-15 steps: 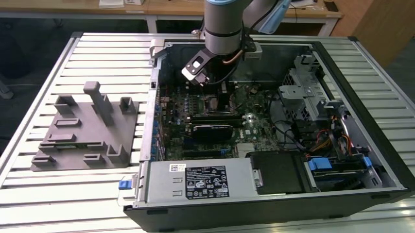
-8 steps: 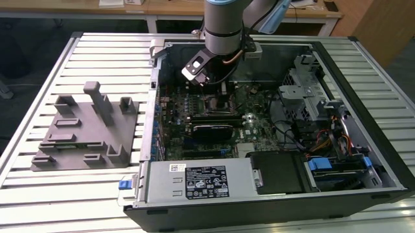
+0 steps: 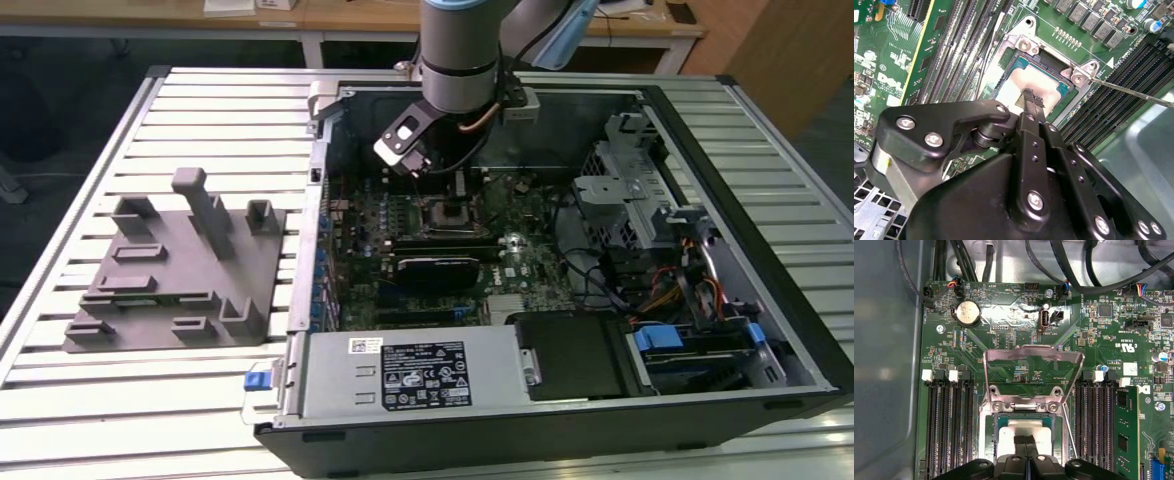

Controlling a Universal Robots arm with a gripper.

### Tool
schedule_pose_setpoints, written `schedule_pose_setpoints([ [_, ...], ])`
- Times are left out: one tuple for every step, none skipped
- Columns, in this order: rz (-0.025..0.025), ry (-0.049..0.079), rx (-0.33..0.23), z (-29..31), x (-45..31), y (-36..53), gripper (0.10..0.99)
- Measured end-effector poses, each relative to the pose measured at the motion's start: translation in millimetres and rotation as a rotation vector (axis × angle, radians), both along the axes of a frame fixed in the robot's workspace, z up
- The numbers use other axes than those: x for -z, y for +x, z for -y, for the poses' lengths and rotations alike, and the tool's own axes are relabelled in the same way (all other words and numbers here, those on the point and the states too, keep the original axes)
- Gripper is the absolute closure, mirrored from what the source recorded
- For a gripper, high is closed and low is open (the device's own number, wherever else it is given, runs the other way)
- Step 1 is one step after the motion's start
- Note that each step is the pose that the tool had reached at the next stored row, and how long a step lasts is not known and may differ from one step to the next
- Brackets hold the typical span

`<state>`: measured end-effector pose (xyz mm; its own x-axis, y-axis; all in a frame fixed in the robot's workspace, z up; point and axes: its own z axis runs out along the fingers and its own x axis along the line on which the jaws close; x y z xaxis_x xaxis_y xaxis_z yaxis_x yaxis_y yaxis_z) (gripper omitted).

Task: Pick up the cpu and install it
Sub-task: 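Place the cpu into insertion slot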

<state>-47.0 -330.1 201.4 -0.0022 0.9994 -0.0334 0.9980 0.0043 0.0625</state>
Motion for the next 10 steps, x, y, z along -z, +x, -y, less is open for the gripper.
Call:
schedule_pose_setpoints([
  [0.0,0.0,0.0,0.0,0.0,0.0,0.973],
  [0.0,0.0,0.0,0.0,0.0,0.0,0.98],
  [0.0,0.0,0.0,0.0,0.0,0.0,0.98],
  [0.0,0.0,0.0,0.0,0.0,0.0,0.98],
  [0.0001,0.0,0.0,0.0,0.3,0.0,0.98],
  [0.0001,0.0,0.0,0.0,0.8,0.0,0.98],
  [0.0,0.0,0.0,0.0,1.2,0.0,0.98],
  [0.0,0.0,0.0,0.0,1.7,0.0,0.98],
  [-0.0001,0.0,0.0,0.1,2.0,0.0,0.98],
  [-0.0002,0.0,0.0,0.1,2.0,0.0,0.98],
])
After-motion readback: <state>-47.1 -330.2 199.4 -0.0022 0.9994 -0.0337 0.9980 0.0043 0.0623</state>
